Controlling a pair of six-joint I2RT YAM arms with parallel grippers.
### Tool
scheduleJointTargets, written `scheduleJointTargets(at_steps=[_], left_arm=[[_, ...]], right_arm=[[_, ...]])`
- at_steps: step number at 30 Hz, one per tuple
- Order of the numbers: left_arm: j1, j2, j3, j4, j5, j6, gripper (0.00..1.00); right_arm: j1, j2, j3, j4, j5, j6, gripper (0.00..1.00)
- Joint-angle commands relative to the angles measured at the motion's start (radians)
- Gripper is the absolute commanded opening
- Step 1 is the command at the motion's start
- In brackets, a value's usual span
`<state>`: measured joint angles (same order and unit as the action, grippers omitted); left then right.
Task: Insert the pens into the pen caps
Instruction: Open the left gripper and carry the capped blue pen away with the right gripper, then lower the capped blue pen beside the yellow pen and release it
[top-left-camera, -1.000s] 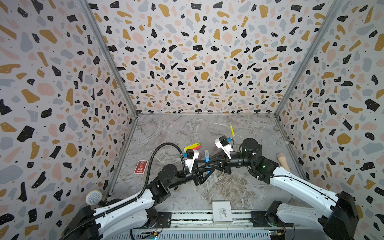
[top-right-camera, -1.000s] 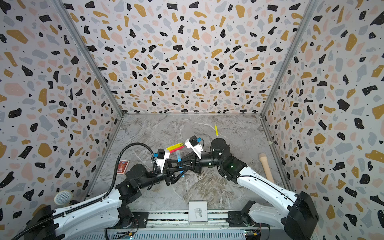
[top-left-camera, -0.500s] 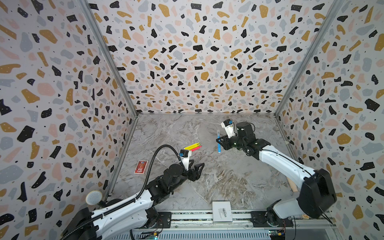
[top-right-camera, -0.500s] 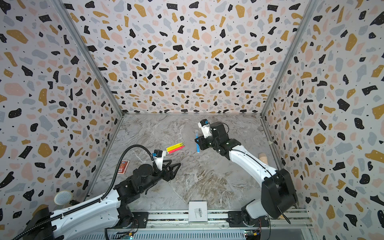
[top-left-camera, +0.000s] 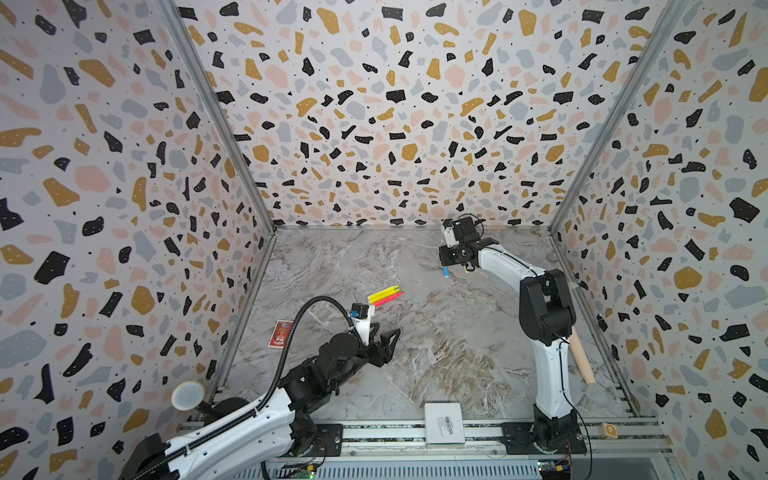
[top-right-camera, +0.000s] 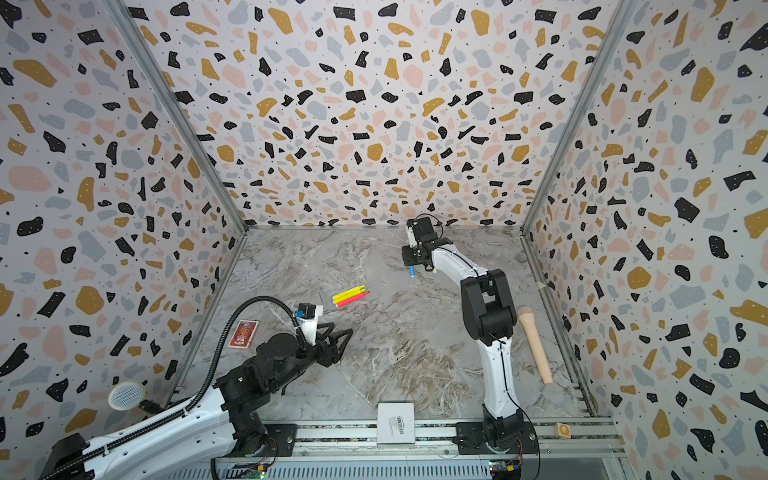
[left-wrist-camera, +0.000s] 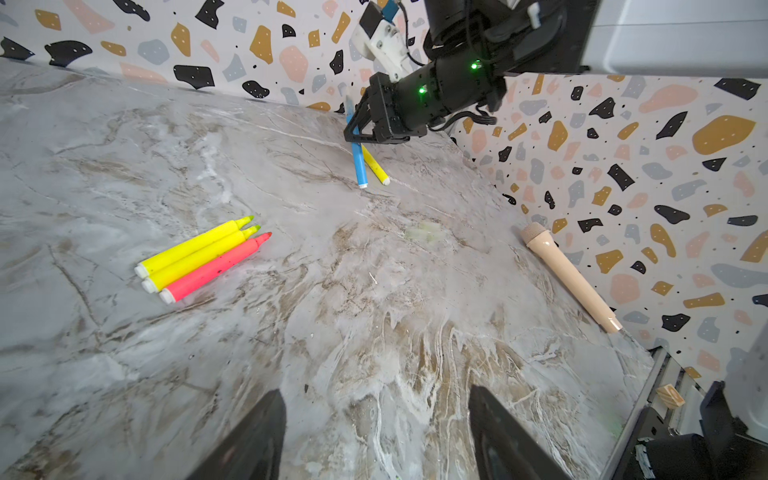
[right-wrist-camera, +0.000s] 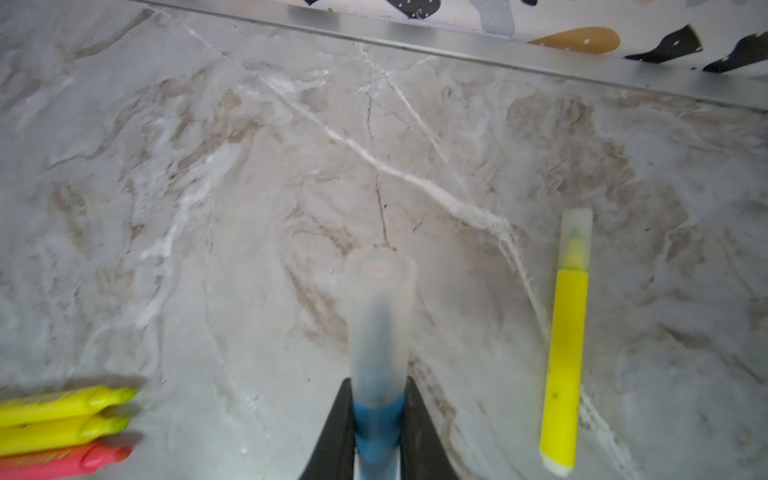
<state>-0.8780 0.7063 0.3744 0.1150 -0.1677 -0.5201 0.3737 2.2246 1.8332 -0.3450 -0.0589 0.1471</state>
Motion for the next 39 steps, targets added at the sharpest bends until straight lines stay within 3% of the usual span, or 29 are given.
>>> scheduleJointTargets(at_steps=[1,7,18,28,32,39], left_arm=[[0.004,-0.055,-0.015,-0.035,-0.025,0.0,0.7],[0.003,-0.1,-0.043,-0.034,-0.038,-0.013,0.7],[0.003,-0.052,-0.01,-0.026,-0.02,0.001,0.7],[0.003,-0.097,-0.015,-0.053,-0.041,-0.009,0.7],[0.004,-0.103,-0.016,-0.054,-0.042,-0.011,0.7],[0.003,-0.106,0.0,-0.073,-0.052,0.0,0.7]], right_arm=[[-0.02,0.054,0.136,-0.117,0.067,-0.034,0.0],[-0.023,0.154,0.276,-0.205,0.101,-0.057,0.0],[-0.038,0.185,0.265,-0.187,0.152,-0.078,0.03],[-0.041,0.203,0.27,-0.174,0.209,-0.084,0.1],[-0.04,0.195,0.273,-0.17,0.249,-0.067,0.13],[-0.023,0.154,0.271,-0.159,0.249,-0.064,0.3]])
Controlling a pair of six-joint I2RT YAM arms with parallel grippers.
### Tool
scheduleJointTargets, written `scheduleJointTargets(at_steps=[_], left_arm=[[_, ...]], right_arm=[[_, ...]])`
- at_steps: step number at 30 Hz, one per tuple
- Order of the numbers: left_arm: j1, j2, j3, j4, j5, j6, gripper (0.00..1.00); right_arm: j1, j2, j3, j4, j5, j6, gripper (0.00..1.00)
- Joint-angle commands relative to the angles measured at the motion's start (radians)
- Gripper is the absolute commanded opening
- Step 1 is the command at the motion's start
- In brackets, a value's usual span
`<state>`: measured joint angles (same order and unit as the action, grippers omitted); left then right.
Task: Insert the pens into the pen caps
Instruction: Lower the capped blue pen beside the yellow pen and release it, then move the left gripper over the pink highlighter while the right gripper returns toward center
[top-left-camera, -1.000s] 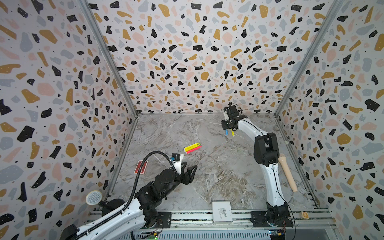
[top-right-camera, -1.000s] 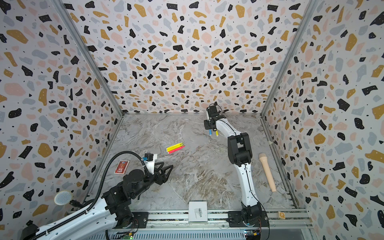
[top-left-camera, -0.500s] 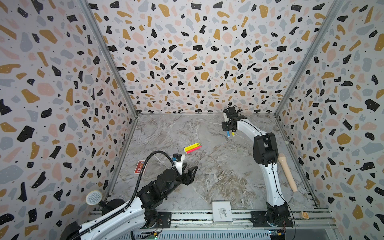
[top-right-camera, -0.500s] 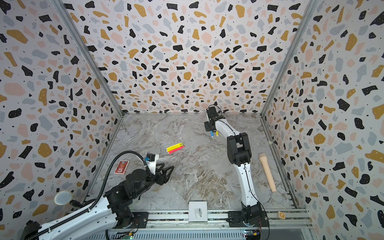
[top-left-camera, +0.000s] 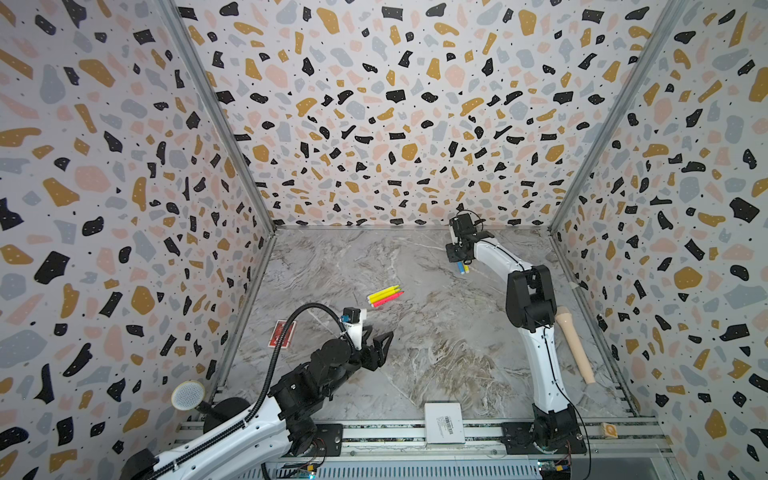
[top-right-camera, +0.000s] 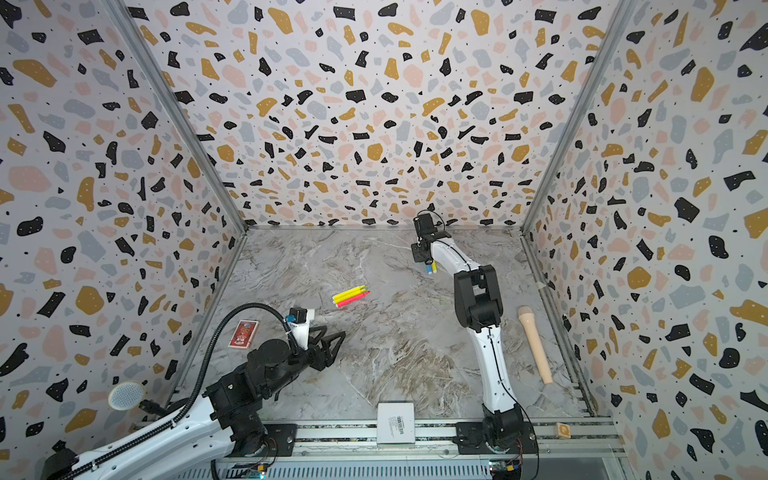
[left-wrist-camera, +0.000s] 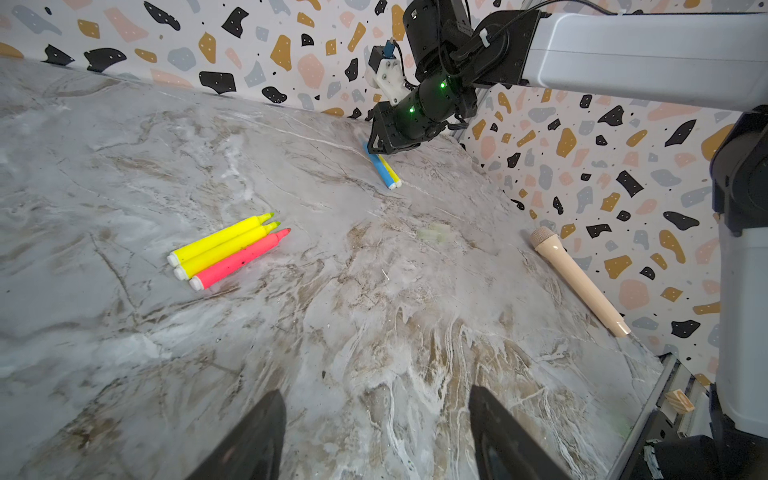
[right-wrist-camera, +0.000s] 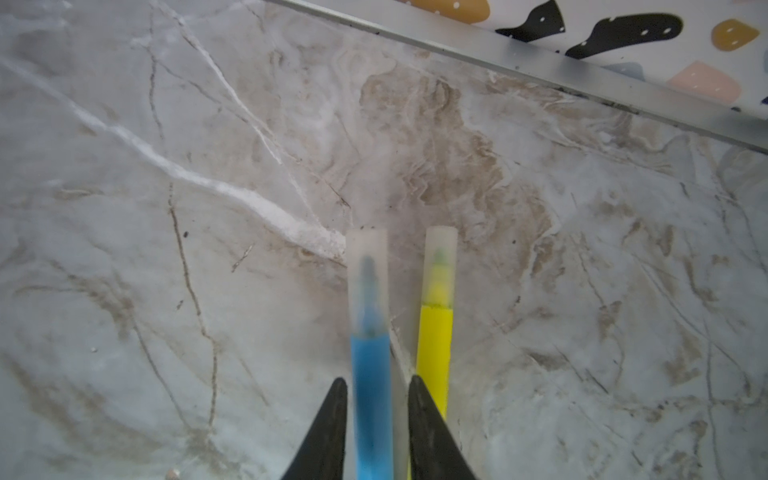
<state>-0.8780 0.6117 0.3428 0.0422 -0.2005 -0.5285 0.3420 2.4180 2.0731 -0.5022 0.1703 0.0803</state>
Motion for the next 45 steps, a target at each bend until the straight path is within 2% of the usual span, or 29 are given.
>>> scheduleJointTargets(at_steps=[1,8,14,16,19,21,25,29,33,35,38,41,45], left_arm=[[0.002,-0.013,0.033,-0.003,-0.021,0.011,0.7],[0.003,-0.022,0.037,-0.01,-0.023,0.012,0.7],[0.003,-0.028,0.042,-0.029,-0.034,0.018,0.7],[0.003,-0.021,0.048,-0.042,-0.045,0.027,0.7],[0.003,0.016,0.077,-0.082,-0.072,0.043,0.71],[0.006,0.049,0.099,-0.089,-0.067,0.059,0.72],[0.041,0.155,0.153,-0.072,-0.052,0.073,0.73],[0.136,0.323,0.207,-0.014,0.038,0.082,0.73],[0.203,0.484,0.282,0.024,0.08,0.134,0.73],[0.253,0.561,0.306,0.053,0.115,0.144,0.72],[0.326,0.676,0.35,0.073,0.18,0.155,0.71],[0.369,0.768,0.389,0.083,0.219,0.176,0.69],[0.405,0.873,0.435,0.086,0.26,0.201,0.67]], right_arm=[[0.012,-0.047,0.031,0.0,0.021,0.003,0.3],[0.059,-0.099,-0.022,0.048,0.014,-0.021,0.32],[0.099,-0.152,-0.092,0.06,-0.048,-0.001,0.34],[0.106,-0.213,-0.161,0.098,-0.124,0.002,0.42],[0.106,-0.373,-0.364,0.245,-0.306,0.015,0.53],[0.105,-0.48,-0.484,0.326,-0.363,0.038,0.58],[0.089,-0.662,-0.671,0.386,-0.485,0.086,0.61],[0.082,-0.866,-0.905,0.5,-0.645,0.121,0.65],[0.083,-1.041,-1.06,0.514,-0.753,0.124,0.66],[0.083,-1.135,-1.133,0.521,-0.771,0.131,0.69],[0.078,-1.265,-1.24,0.549,-0.784,0.163,0.78],[0.074,-1.349,-1.294,0.518,-0.79,0.17,0.79],[0.061,-1.439,-1.338,0.457,-0.74,0.165,0.81]])
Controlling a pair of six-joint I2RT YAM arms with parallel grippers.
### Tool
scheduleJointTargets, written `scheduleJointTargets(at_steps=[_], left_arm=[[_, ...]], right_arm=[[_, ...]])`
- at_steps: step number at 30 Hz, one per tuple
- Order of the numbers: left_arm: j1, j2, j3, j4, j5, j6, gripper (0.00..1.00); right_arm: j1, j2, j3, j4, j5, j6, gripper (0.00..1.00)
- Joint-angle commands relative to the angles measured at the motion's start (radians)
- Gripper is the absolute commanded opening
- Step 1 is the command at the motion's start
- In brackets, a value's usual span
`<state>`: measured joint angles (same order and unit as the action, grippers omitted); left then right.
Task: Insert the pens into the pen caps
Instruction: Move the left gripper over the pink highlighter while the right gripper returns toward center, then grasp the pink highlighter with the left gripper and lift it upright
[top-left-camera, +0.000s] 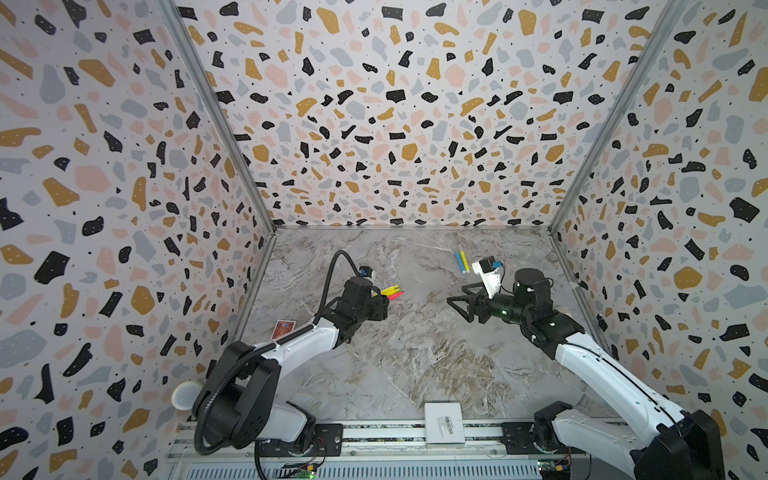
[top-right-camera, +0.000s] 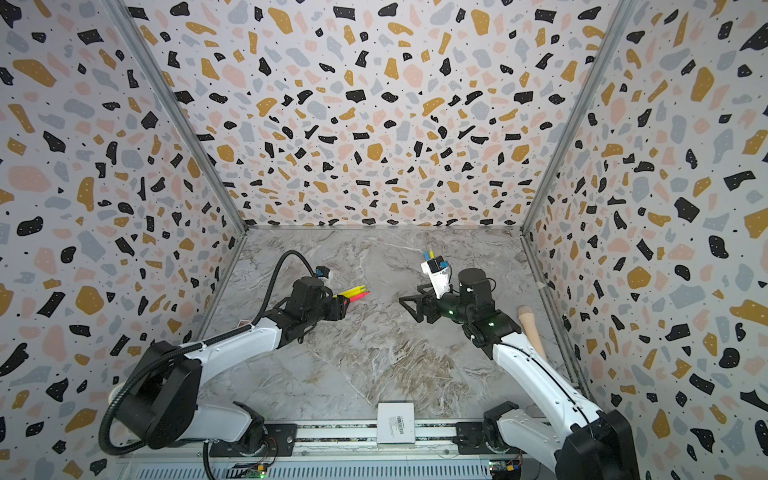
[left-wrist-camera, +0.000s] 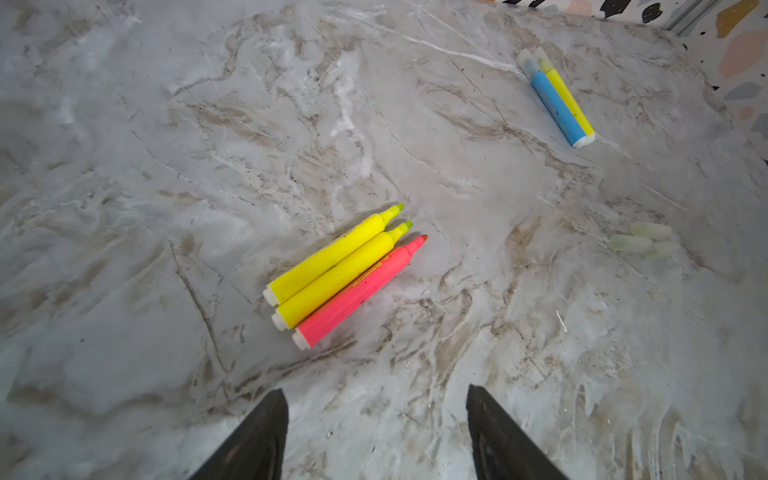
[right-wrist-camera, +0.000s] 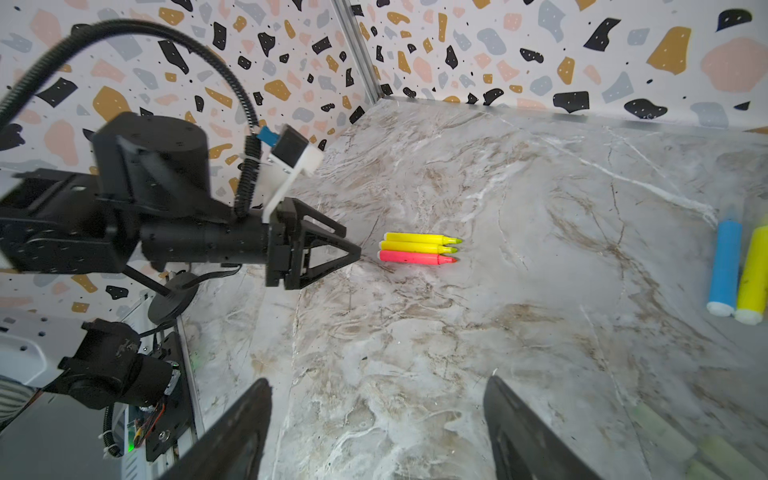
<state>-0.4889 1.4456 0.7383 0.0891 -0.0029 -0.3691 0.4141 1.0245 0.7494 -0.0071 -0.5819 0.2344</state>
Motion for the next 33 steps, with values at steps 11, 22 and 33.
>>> scheduleJointTargets(at_steps=[11,22,33], left_arm=[[0.032,0.226,0.143,0.021,0.059,0.1,0.65],[0.033,0.322,0.216,-0.006,0.034,0.142,0.63],[0.035,0.368,0.243,-0.006,0.062,0.156,0.6]], right_arm=[[-0.049,-0.187,-0.137,-0.031,-0.023,0.04,0.81],[-0.049,-0.216,-0.149,-0.025,-0.024,0.037,0.81],[-0.049,-0.228,-0.156,-0.017,-0.026,0.039,0.8]])
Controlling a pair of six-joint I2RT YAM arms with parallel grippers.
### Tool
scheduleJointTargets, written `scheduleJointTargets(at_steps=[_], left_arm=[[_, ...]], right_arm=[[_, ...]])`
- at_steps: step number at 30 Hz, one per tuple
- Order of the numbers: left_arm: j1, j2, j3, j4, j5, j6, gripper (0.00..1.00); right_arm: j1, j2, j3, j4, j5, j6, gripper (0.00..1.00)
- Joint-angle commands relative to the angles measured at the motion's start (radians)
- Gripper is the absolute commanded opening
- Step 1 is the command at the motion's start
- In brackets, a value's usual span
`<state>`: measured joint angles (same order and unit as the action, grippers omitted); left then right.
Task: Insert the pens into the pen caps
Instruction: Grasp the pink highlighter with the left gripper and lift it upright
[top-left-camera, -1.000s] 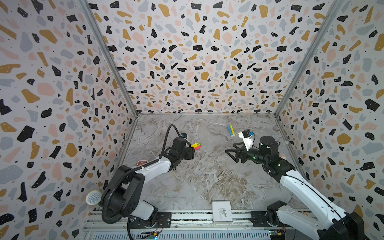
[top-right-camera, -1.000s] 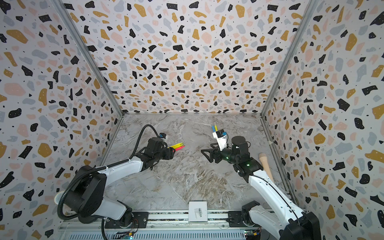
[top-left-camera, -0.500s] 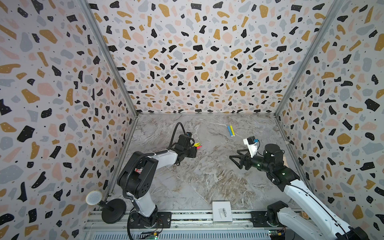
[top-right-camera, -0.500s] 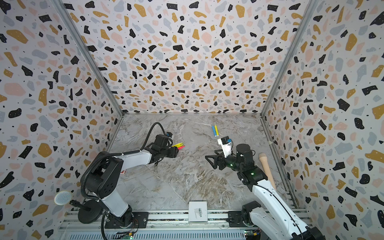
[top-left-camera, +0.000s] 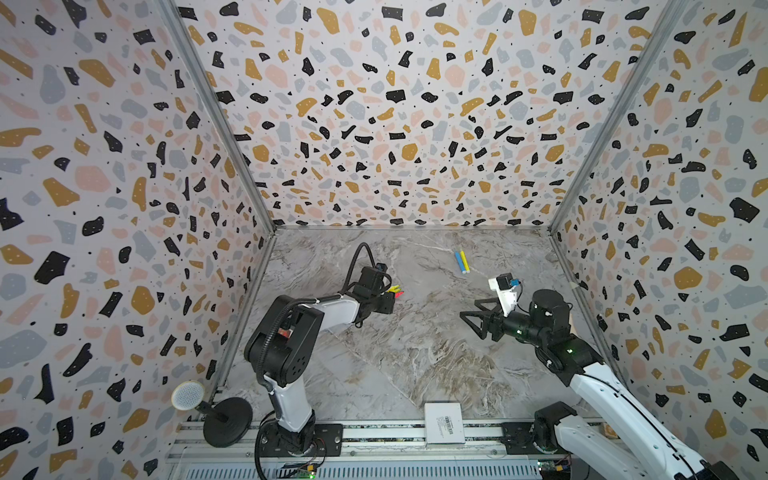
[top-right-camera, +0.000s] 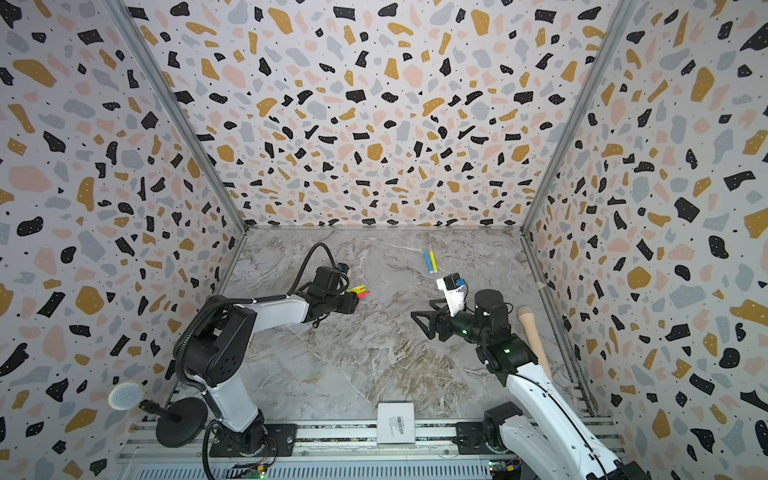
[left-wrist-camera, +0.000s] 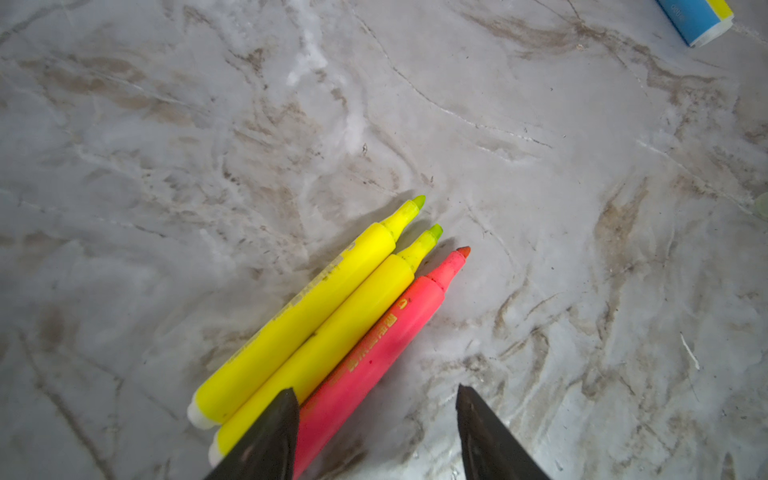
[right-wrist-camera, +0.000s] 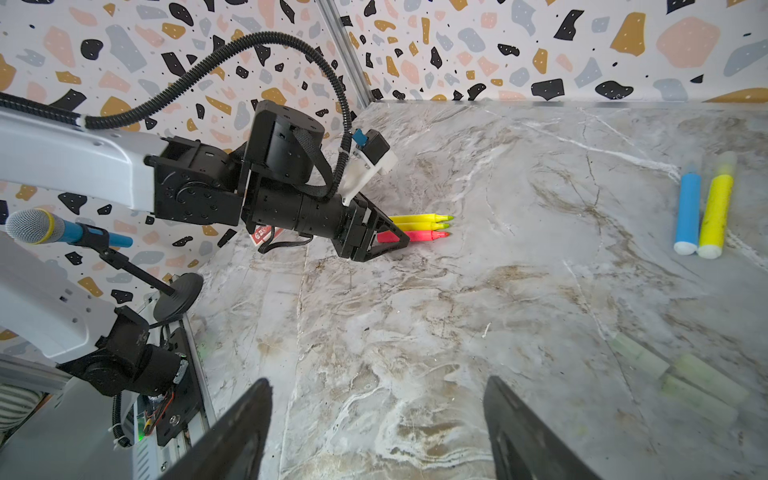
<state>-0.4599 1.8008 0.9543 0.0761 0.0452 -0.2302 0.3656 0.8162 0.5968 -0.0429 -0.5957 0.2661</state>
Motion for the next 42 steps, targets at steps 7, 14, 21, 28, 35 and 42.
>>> scheduleJointTargets(at_steps=[7,14,21,28,35,42], left_arm=[[0.004,0.032,0.027,-0.009,0.041,0.028,0.53],[-0.018,0.023,0.033,-0.057,0.047,0.054,0.5],[-0.07,0.042,0.042,-0.106,0.05,0.084,0.48],[-0.089,0.061,0.057,-0.128,0.018,0.1,0.47],[-0.114,0.084,0.09,-0.179,-0.013,0.13,0.33],[-0.178,0.094,0.057,-0.146,-0.007,0.121,0.17]], right_arm=[[-0.001,-0.019,-0.003,0.024,-0.01,0.007,0.8],[-0.001,-0.028,-0.011,0.029,-0.001,0.012,0.8],[-0.001,-0.031,-0.014,0.035,-0.003,0.016,0.8],[-0.002,-0.037,-0.014,0.033,0.0,0.016,0.8],[-0.003,-0.043,-0.009,0.033,0.007,0.019,0.8],[-0.008,-0.038,0.004,0.027,0.011,0.02,0.8]])
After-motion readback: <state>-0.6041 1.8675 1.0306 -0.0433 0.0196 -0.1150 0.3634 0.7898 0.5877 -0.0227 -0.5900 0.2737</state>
